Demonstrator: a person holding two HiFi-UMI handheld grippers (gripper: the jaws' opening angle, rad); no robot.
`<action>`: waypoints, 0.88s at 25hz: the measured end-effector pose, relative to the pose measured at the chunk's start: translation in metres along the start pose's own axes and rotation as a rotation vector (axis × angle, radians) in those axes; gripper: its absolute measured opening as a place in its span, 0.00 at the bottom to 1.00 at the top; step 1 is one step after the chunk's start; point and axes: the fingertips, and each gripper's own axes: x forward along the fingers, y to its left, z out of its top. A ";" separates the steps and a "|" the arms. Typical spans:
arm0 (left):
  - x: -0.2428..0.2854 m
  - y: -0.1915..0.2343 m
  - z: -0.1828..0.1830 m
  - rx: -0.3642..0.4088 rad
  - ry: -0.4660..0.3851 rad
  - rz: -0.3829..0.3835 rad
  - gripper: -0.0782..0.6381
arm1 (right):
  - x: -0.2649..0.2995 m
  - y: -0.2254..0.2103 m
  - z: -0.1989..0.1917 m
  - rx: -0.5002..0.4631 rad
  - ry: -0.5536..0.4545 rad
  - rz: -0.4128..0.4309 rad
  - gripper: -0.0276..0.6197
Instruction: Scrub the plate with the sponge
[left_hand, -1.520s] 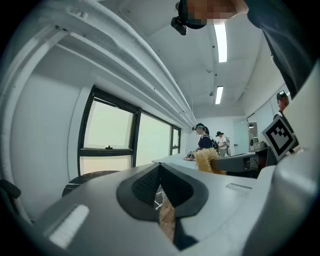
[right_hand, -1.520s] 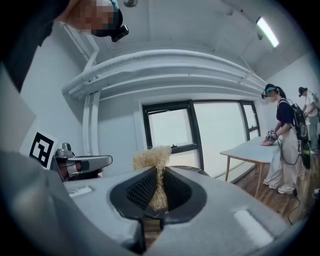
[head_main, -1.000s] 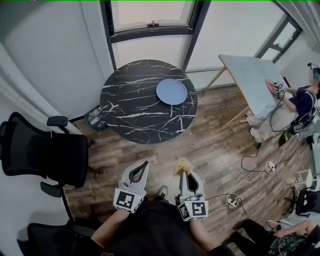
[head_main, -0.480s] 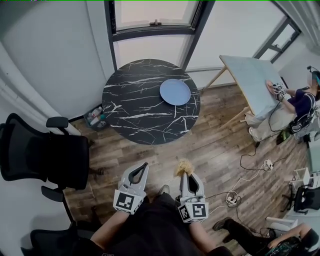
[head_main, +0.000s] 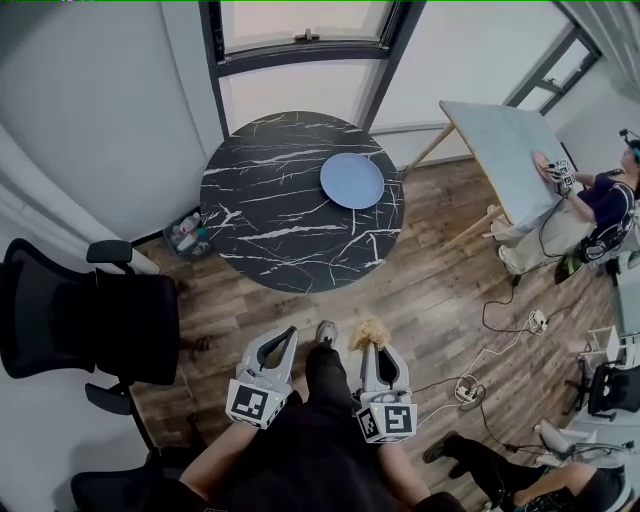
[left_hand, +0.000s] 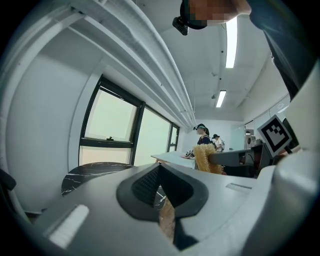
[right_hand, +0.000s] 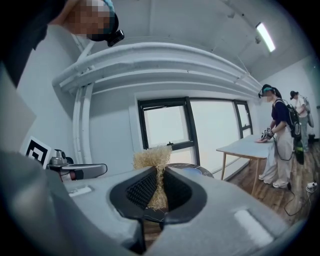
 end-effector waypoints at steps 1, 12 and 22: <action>0.007 0.003 0.000 0.003 0.006 -0.002 0.11 | 0.008 -0.005 0.000 0.003 0.000 -0.001 0.10; 0.116 0.035 0.013 -0.012 0.004 0.081 0.11 | 0.113 -0.077 0.026 0.011 0.016 0.050 0.10; 0.198 0.039 0.016 -0.037 0.021 0.156 0.11 | 0.188 -0.130 0.037 -0.021 0.052 0.166 0.10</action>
